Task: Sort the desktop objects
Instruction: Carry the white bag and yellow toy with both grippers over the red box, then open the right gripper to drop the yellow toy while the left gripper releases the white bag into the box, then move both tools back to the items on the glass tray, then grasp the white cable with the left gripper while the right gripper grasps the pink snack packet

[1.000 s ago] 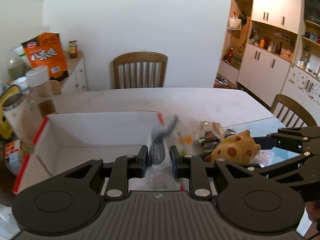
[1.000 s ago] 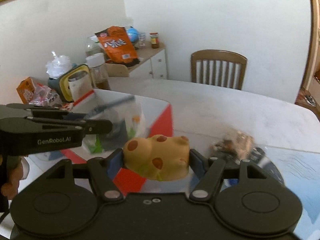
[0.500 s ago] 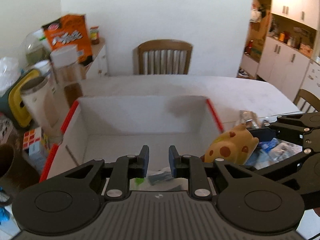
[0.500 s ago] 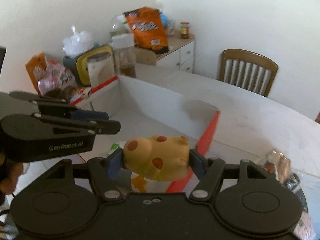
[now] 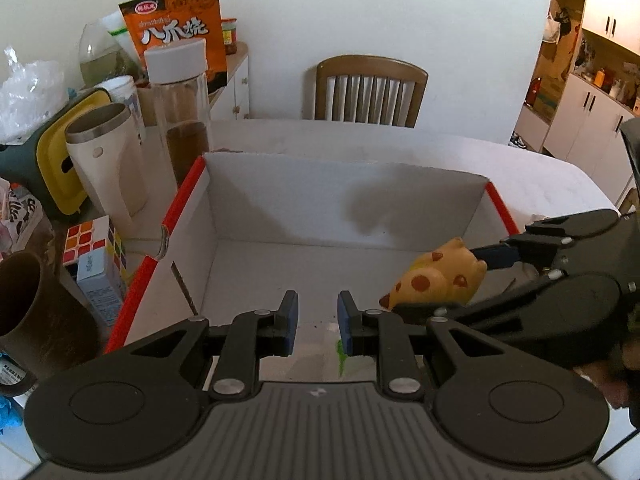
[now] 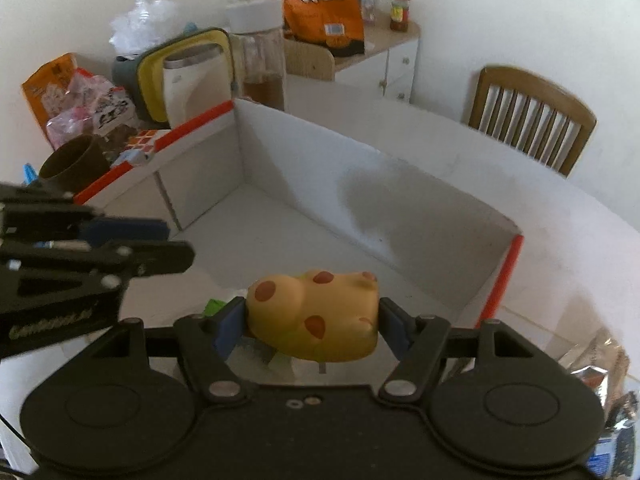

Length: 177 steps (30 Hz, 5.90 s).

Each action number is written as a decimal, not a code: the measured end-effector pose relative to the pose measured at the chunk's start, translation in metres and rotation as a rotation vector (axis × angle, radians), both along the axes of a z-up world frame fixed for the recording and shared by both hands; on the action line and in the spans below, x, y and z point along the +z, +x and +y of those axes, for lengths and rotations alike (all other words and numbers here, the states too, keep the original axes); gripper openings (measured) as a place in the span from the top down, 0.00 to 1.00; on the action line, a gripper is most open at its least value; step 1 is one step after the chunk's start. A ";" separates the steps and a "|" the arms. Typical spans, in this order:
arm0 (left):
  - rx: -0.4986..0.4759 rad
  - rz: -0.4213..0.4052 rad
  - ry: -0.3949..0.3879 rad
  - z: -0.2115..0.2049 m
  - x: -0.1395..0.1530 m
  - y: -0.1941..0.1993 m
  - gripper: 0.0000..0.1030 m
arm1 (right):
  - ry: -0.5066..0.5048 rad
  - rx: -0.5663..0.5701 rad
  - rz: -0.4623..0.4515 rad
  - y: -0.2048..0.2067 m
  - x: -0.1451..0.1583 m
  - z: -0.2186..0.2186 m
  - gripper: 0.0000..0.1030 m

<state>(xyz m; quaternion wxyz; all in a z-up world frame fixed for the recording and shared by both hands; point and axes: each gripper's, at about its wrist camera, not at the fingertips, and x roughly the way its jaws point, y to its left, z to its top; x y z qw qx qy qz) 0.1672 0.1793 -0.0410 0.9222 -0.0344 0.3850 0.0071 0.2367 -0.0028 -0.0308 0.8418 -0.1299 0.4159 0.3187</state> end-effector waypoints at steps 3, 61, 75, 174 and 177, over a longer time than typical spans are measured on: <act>-0.001 0.017 0.006 0.004 -0.005 0.007 0.81 | -0.015 -0.005 0.009 0.009 -0.003 0.003 0.32; -0.071 -0.067 -0.004 -0.055 0.033 -0.046 0.00 | 0.181 -0.158 -0.205 -0.086 0.071 -0.129 0.03; -0.218 -0.115 -0.029 -0.120 0.055 -0.061 0.00 | 0.134 -0.347 -0.244 -0.110 0.074 -0.227 0.03; -0.386 0.126 -0.114 -0.303 -0.079 0.014 0.81 | -0.063 -0.162 0.031 -0.003 -0.067 -0.351 0.49; -0.377 0.122 -0.118 -0.299 -0.078 0.014 0.81 | -0.055 -0.174 0.025 -0.004 -0.062 -0.353 0.49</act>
